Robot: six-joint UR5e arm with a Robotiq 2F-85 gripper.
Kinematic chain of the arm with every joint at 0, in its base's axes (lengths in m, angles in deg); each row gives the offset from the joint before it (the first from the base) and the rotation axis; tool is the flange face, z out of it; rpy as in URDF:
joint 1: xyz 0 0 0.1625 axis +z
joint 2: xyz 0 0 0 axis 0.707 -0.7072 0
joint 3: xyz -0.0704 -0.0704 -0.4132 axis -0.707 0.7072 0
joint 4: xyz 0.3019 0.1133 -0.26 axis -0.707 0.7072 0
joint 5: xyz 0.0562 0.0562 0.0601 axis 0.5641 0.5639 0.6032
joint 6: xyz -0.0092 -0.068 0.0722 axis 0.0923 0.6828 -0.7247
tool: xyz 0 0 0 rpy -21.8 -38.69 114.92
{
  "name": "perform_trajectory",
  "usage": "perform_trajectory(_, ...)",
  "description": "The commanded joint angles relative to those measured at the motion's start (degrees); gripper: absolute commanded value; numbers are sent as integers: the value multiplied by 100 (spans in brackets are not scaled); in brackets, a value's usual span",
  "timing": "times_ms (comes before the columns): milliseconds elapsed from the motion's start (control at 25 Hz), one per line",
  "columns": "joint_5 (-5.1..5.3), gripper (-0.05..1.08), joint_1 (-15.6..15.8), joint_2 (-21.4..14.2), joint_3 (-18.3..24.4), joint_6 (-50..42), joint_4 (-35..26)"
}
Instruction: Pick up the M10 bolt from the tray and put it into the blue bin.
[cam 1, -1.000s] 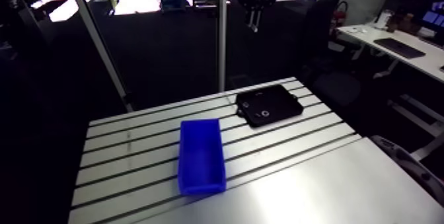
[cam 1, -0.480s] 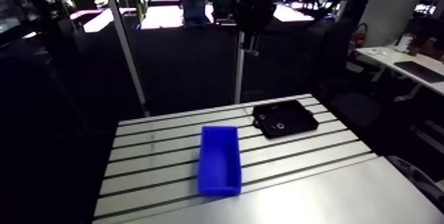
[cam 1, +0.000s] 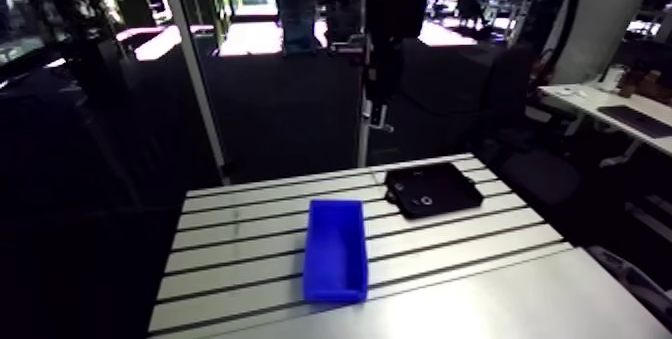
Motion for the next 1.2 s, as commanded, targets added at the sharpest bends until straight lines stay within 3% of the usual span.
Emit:
perform_trajectory(40, -42, 107, 204, -159, -510, 567, 120)
perform_trajectory(200, -78, 107, 345, -185, -827, 638, 524)
perform_trajectory(480, -376, 107, 609, -35, -1249, 655, 1438)
perform_trajectory(600, -552, 107, 829, 26, -1451, 796, 1843)
perform_trajectory(760, -649, 107, 952, 52, -1741, 866, 2362)
perform_trajectory(880, -781, 107, 1066, 123, -1838, 936, 2493)
perform_trajectory(1040, -807, 107, 1110, 193, -1978, 989, 2713)
perform_trajectory(1200, -930, 107, 1136, 290, -2137, 1016, 2933)
